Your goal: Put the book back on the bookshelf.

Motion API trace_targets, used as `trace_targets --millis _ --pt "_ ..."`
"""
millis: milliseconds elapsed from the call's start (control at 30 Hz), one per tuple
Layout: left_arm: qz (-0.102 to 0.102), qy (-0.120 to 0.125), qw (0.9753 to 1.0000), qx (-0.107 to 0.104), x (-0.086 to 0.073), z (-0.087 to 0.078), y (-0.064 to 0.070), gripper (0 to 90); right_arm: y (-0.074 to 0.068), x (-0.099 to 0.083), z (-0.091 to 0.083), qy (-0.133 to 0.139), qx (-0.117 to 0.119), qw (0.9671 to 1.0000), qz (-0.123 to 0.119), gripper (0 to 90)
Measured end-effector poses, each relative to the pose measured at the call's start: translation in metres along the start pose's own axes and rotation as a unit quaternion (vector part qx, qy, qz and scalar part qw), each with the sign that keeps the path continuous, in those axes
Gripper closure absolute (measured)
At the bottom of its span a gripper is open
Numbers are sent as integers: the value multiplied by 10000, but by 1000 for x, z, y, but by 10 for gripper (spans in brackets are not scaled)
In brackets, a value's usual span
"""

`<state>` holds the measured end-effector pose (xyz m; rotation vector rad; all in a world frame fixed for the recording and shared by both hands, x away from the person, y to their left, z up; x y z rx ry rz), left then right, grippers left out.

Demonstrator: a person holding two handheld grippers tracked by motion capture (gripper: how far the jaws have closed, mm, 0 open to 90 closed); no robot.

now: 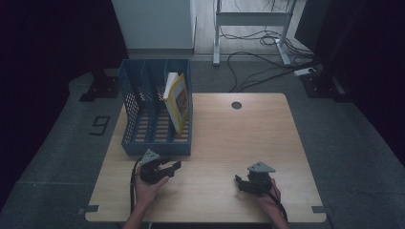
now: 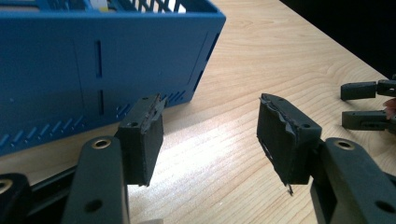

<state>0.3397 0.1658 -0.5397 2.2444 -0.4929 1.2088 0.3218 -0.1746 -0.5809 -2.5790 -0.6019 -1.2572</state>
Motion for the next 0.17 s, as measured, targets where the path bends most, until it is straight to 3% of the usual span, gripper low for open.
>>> trace_targets --millis 167 --pt "-30 -57 10000 -13 -5 3 -1 415 0 0 0 1 -1 10000 4 255"
Point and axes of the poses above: each handheld gripper's, and its own axes: z roughly forward along the jaws, x roughly out of its top, y roughly to its right, the point moved 4 cm from there along z, roughly forward along the jaws, and after that the axes turned 3 degrees about y, right-handed, at the moved point
